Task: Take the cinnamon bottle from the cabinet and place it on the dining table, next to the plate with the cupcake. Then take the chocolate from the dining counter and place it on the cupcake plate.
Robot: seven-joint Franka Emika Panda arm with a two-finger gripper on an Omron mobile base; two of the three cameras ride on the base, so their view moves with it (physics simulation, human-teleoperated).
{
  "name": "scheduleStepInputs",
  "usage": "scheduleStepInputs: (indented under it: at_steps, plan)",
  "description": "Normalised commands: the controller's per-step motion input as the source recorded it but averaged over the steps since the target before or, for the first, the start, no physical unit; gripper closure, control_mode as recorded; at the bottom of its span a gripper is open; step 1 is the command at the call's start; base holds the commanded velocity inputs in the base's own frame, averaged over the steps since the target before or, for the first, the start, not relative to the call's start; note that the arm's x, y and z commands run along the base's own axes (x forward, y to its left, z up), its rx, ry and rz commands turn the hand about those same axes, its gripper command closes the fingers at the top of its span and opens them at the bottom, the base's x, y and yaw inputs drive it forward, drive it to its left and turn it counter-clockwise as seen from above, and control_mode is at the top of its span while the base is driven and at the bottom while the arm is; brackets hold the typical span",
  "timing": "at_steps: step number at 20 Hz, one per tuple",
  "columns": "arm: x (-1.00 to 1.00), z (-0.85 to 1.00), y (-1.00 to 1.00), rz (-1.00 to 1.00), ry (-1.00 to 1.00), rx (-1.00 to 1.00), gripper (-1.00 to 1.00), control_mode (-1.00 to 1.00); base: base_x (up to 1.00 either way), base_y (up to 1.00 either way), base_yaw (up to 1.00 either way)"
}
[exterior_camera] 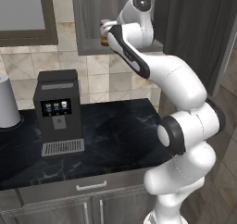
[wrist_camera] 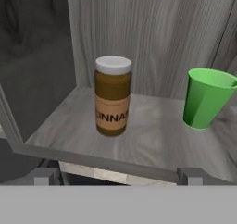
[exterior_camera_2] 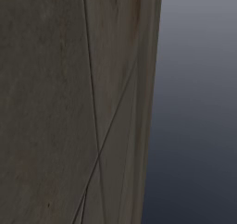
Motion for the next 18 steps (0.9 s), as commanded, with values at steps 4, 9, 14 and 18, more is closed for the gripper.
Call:
scheduleStepInputs:
  at_steps: [4,9,14,18]
  plan:
    - [0.24,-0.01,0.1,0.0,0.0,0.0,-1.0,-1.0,0.0,0.0,0.0]
    - [0.24,0.0,0.1,0.0,0.0,0.0,-1.0,-1.0,0.0,0.0,0.0]
    - [0.26,-0.02,0.06,0.0,0.0,0.0,-1.0,-1.0,0.0,0.0,0.0]
    - [0.24,-0.04,0.01,0.0,0.0,0.0,-1.0,-1.0,0.0,0.0,0.0]
